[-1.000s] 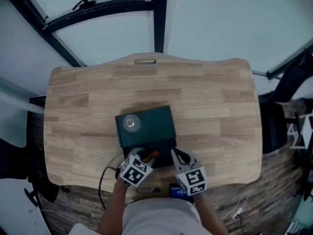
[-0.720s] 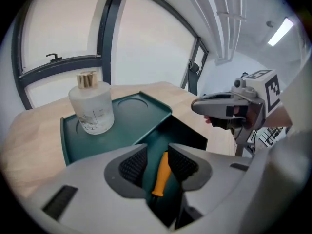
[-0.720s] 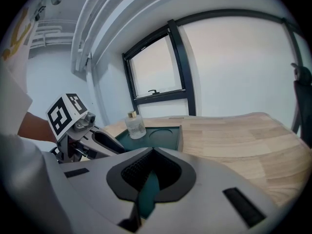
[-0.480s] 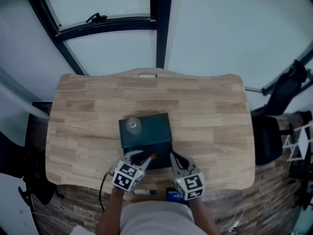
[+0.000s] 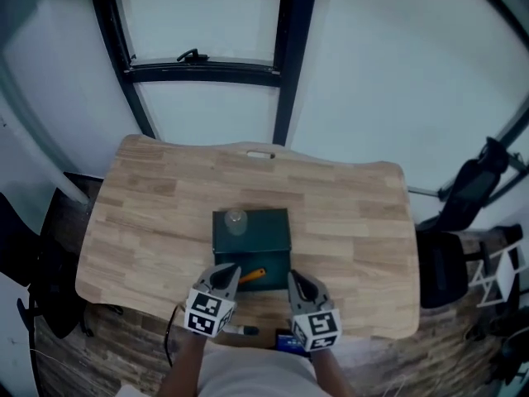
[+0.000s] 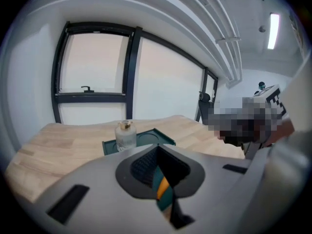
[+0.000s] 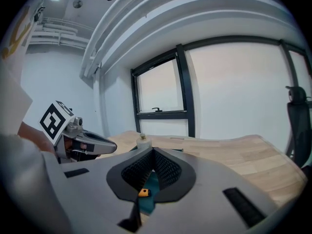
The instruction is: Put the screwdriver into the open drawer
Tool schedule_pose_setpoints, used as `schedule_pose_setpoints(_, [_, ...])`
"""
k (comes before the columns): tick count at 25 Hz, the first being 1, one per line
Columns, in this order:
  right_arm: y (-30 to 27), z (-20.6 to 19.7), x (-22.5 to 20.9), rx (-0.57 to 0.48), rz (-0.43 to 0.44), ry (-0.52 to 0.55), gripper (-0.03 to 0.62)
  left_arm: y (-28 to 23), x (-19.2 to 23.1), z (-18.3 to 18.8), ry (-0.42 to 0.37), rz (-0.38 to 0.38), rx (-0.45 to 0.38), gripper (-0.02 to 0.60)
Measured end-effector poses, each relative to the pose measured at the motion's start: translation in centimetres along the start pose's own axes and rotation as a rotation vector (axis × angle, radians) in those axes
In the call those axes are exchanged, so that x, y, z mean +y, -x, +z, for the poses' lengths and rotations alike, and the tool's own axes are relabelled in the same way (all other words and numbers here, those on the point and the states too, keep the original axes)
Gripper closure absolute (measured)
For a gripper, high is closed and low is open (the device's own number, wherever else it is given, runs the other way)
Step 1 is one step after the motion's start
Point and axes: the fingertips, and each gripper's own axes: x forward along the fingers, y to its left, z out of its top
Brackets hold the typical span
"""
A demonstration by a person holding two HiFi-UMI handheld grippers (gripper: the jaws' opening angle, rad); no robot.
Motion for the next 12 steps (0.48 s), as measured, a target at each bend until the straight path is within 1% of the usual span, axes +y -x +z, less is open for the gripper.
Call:
schedule_pose_setpoints(1, [0.3,0.3,0.4,-0.002,0.003,0.002,0.597,0.6,0.2,0.1,-0.012,0.022,-0.019,0.583])
schedule_pose_setpoints(3, [0.8,1.0,0.9,-0.018,0.0,0.0,0.597,1.7,0.2,0.5,-0.02,0.043,-0.047,0.583])
schedule_pose_setpoints(5, [1.1,1.5,0.9,-0.033,-0.011,-0.009,0.597,2.8,0.4,1.0,-0.004,0.053,-0.074,0.583])
schedule_pose_setpoints(7, [1.5,2.0,1.1,-0.043,-0.014,-0.009,0.597,4.0,0.8,1.5,-0.004,0.086,-0.101,0.583])
schedule_pose_setpoints(10, [1.9,2.3,1.0,-0.059,-0.016,-0.004,0.597,5.2,1.6,1.8,-0.033,0.147,-0.119,0.583])
schedule_pose_setpoints(12, [2.0,2.1,0.8,-0.06,-0.02,-0.004,0.597,5.6,1.9,1.7,-0.041,0.166,-0.121,0.583])
